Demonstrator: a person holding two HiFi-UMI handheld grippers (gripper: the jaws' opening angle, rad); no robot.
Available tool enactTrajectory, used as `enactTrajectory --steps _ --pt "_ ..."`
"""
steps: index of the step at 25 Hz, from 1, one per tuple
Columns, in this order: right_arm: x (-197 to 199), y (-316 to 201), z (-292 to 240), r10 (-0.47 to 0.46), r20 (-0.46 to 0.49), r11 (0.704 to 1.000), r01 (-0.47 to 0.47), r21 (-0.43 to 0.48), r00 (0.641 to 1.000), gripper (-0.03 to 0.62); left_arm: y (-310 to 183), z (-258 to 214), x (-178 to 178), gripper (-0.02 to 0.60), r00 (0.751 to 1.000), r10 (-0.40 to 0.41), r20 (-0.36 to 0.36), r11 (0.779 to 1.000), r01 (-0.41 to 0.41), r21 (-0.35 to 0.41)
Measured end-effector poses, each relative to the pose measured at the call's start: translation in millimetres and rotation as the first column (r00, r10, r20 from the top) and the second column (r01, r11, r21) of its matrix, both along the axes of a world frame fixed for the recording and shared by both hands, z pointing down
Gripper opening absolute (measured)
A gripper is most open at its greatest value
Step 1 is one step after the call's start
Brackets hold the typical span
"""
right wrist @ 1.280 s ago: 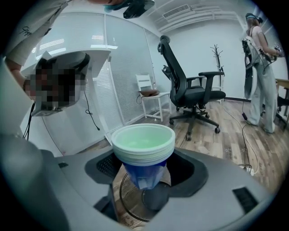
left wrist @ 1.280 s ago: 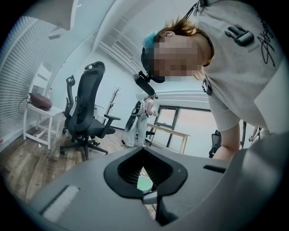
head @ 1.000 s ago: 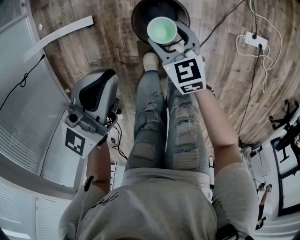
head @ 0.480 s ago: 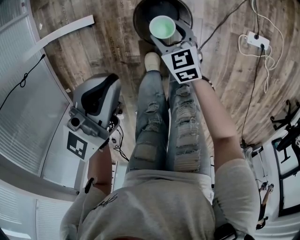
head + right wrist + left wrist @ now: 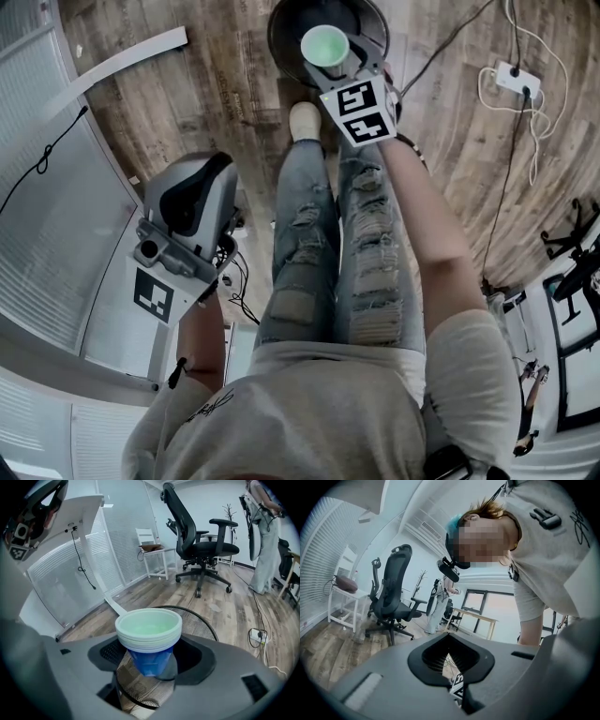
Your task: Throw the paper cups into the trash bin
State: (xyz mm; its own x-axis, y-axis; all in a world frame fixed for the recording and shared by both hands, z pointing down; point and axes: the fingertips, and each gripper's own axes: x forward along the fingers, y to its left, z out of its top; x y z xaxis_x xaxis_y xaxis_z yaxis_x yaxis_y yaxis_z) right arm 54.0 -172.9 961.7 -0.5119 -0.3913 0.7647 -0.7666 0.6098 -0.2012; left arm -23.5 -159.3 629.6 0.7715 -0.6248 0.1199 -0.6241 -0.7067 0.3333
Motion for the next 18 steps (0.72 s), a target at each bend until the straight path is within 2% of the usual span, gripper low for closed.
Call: enactTrajectory --steps 18 --pt "3.2 4.9 47.6 0.0 -0.085 0.996 -0.008 -0.094 0.996 0.313 9.7 12.3 -12.9 0.003 1.0 -0.019 0.005 0.999 0.019 -0.03"
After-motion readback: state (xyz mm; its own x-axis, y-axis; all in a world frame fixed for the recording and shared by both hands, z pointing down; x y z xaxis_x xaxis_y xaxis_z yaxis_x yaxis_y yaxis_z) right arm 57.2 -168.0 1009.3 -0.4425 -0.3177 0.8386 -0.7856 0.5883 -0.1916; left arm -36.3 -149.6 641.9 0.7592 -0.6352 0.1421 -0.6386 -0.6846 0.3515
